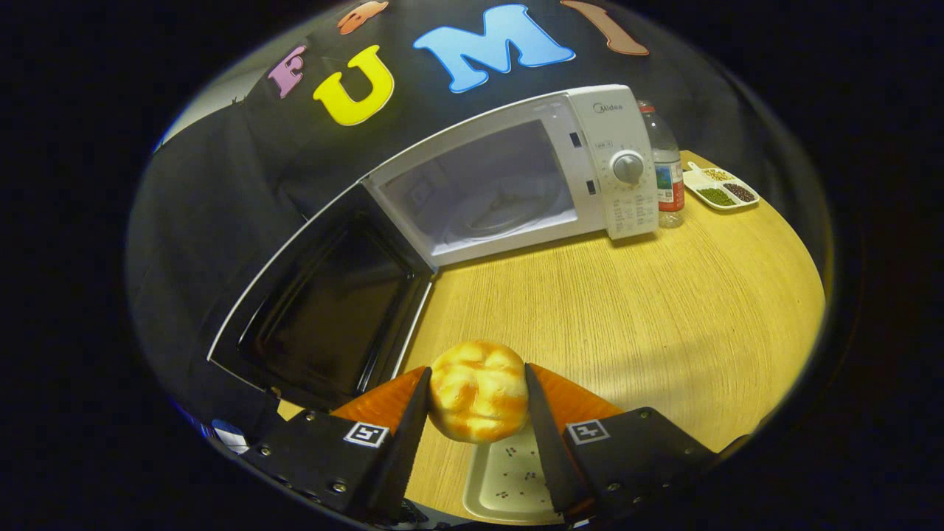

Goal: Open the microwave, put the food inside, and close the microwave door.

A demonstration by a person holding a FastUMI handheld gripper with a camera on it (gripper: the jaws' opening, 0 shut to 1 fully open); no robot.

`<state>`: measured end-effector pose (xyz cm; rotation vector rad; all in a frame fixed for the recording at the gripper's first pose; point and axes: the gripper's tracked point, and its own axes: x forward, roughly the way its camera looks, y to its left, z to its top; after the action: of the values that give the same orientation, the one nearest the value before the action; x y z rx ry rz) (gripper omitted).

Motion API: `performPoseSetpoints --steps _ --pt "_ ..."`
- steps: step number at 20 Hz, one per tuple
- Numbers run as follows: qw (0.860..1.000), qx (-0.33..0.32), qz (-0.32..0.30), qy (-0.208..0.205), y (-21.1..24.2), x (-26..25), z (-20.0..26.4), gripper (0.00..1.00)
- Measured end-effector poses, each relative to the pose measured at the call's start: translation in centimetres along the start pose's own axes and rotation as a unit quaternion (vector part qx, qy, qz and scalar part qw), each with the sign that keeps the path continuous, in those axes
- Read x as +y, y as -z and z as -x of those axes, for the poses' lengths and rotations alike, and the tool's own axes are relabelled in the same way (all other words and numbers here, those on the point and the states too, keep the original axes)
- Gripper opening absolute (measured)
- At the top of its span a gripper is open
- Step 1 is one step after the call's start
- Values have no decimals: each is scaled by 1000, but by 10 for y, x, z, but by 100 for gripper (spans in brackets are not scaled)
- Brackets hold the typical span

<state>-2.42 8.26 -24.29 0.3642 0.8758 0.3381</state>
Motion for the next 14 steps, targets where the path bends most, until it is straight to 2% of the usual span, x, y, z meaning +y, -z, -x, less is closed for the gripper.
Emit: performPoseSetpoints --steps 4,14 --pt "999 -34 -29 -17 -31 7 -21 73" --pt "991 -123 -33 -37 -97 28 -86 72"
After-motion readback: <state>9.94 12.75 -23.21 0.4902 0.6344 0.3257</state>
